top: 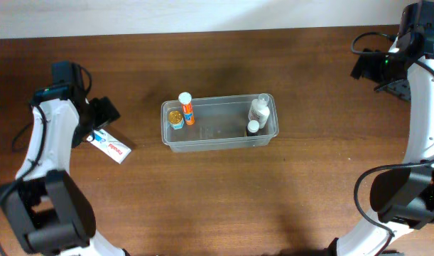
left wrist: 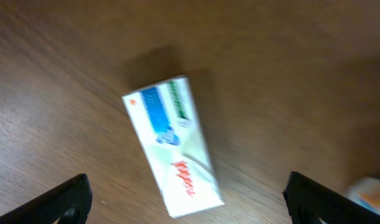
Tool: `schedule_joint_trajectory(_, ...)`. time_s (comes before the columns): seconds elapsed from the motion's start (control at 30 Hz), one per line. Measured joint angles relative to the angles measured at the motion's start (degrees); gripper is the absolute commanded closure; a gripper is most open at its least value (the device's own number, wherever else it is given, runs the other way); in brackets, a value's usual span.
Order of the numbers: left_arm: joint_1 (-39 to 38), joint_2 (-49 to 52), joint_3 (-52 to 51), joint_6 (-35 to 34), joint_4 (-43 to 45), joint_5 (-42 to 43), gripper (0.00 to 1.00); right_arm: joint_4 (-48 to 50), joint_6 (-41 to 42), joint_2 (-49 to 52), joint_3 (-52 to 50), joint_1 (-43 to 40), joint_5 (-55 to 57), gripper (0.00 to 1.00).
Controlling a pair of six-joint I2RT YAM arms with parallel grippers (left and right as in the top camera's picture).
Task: Pack container
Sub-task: 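Lower the left gripper and close it on the Panadol box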
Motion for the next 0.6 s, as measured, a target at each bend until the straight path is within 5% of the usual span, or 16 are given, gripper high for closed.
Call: schedule_joint_trajectory(0.6,2.0,7.6,-0.6,-10.7,0.0,2.6,0.01,0.0,0.0,0.0,0.0,0.0,0.0,0.02)
